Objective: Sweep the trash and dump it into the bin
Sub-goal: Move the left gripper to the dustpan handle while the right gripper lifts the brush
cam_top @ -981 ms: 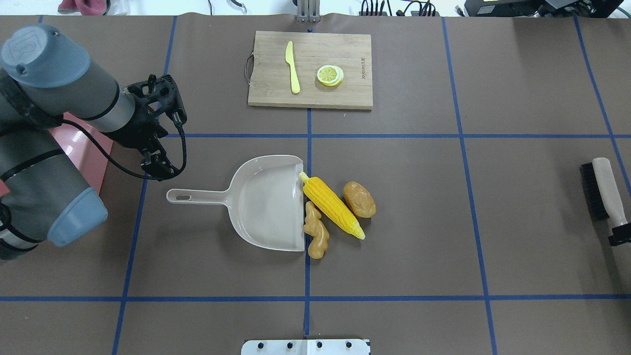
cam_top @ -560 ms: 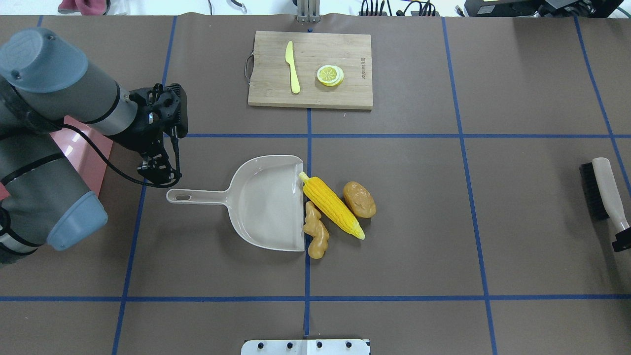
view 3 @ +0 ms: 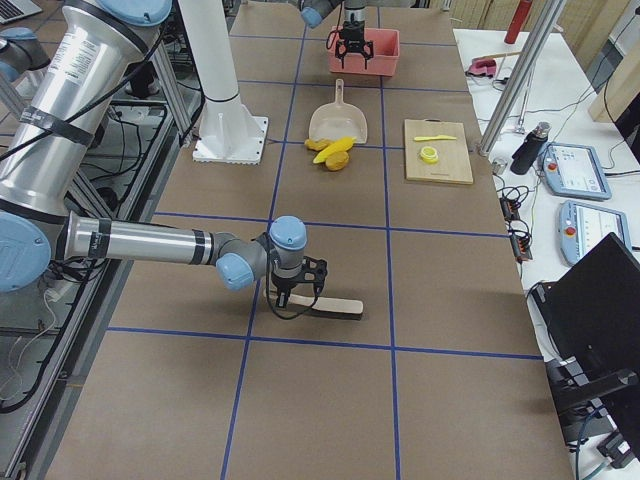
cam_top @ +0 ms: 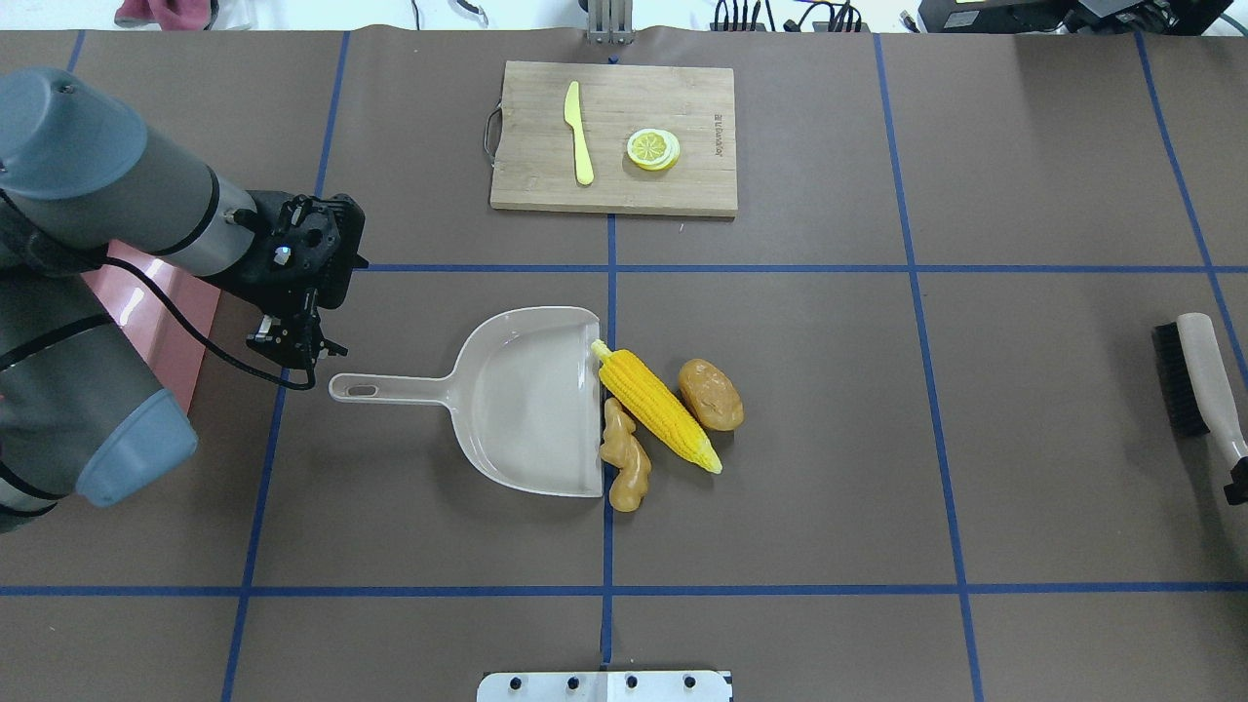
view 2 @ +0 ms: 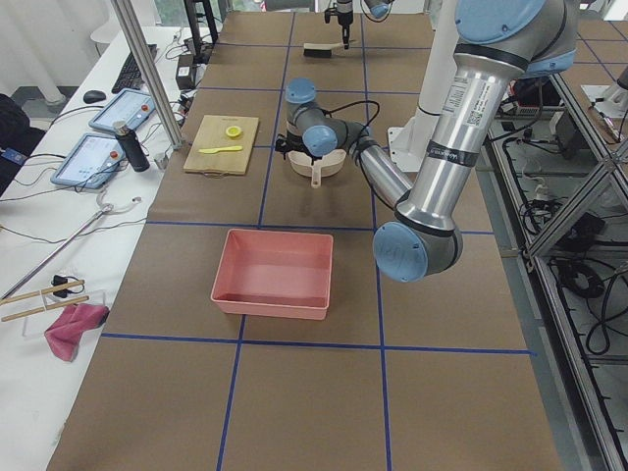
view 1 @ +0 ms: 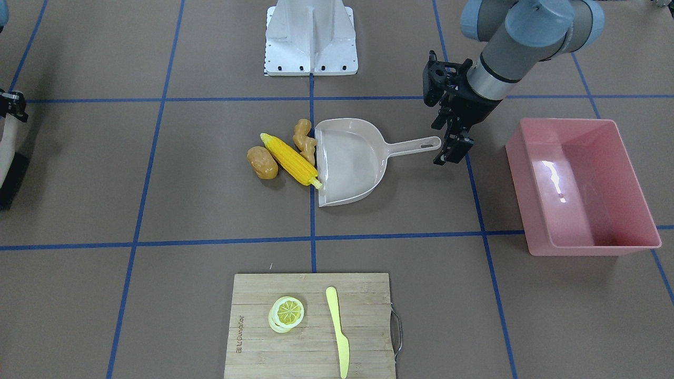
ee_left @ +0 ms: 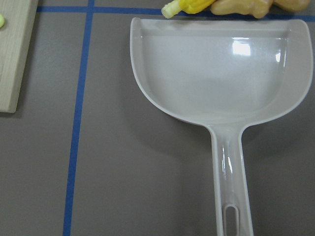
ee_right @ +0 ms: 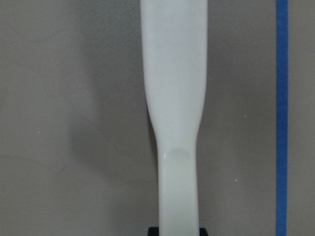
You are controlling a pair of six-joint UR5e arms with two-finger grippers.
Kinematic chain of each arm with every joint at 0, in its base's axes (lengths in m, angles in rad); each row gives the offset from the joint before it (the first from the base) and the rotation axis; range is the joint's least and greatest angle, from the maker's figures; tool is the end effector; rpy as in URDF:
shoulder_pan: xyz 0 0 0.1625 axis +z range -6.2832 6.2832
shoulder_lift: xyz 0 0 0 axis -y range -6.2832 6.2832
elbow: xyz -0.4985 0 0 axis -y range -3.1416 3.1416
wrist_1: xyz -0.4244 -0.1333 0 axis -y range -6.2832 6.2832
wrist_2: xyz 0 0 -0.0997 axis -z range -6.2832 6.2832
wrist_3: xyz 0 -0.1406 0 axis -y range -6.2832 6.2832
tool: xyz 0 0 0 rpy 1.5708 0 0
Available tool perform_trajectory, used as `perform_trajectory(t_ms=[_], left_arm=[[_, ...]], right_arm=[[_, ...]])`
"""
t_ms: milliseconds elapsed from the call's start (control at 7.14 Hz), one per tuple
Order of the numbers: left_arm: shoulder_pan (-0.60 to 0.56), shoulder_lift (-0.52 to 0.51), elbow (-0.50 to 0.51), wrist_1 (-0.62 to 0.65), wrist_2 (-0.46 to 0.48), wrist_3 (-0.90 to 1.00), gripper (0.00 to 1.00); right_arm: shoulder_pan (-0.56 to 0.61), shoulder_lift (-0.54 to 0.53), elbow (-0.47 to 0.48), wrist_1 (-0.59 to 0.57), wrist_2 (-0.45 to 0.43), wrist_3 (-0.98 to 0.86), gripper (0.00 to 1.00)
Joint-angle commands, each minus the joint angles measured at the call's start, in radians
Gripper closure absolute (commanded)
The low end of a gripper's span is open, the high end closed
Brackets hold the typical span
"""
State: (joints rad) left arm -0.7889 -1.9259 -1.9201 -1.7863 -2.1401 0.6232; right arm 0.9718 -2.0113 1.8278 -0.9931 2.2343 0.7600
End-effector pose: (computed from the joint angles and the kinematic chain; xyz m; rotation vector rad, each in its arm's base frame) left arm 0.4181 -0.5027 0.3475 0.9478 0.6664 1.5240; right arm -0.1527 -0.3066 0.7548 -0.1161 -0.7473 0.0225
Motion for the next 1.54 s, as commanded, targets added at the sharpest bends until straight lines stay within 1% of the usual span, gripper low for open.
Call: perform_trajectory(t_ms=[0, 140, 280, 420, 560, 700, 840, 981, 1121, 1261, 1401], left_arm=[[0.003, -0.015, 0.015, -0.024, -0.018, -0.044, 0.02], [0.011, -0.002, 0.024, -0.075, -0.017, -0.112, 0.02], [0.019, -0.001, 0.053, -0.138, -0.021, -0.191, 0.02], [0.045, 0.001, 0.123, -0.247, -0.02, -0.206, 0.03], [0.048, 0.002, 0.16, -0.313, -0.024, -0.217, 0.05], [0.048, 0.004, 0.161, -0.327, -0.061, -0.252, 0.05], [0.048, 0.004, 0.186, -0.39, -0.114, -0.294, 0.05], [0.048, 0.004, 0.217, -0.456, -0.153, -0.334, 0.05], [0.068, 0.004, 0.252, -0.526, -0.155, -0.345, 0.03], [0.101, 0.004, 0.285, -0.614, -0.155, -0.368, 0.03], [0.103, 0.004, 0.352, -0.725, -0.153, -0.381, 0.03]], right_arm=[[-0.036, 0.011, 0.097, -0.045, 0.04, 0.013, 1.0], [-0.077, 0.041, 0.201, -0.179, 0.036, 0.033, 1.0], [-0.097, 0.112, 0.282, -0.311, 0.037, 0.067, 1.0], [-0.175, 0.2, 0.3, -0.361, 0.025, 0.153, 1.0], [-0.261, 0.295, 0.3, -0.369, 0.022, 0.283, 1.0], [-0.304, 0.409, 0.297, -0.453, 0.008, 0.353, 1.0], [-0.353, 0.581, 0.289, -0.617, -0.034, 0.376, 1.0], [-0.395, 0.73, 0.266, -0.766, -0.079, 0.378, 1.0], [-0.415, 0.779, 0.246, -0.8, -0.099, 0.378, 1.0], [-0.444, 0.786, 0.216, -0.789, -0.107, 0.378, 1.0], [-0.476, 0.807, 0.19, -0.783, -0.107, 0.39, 1.0]])
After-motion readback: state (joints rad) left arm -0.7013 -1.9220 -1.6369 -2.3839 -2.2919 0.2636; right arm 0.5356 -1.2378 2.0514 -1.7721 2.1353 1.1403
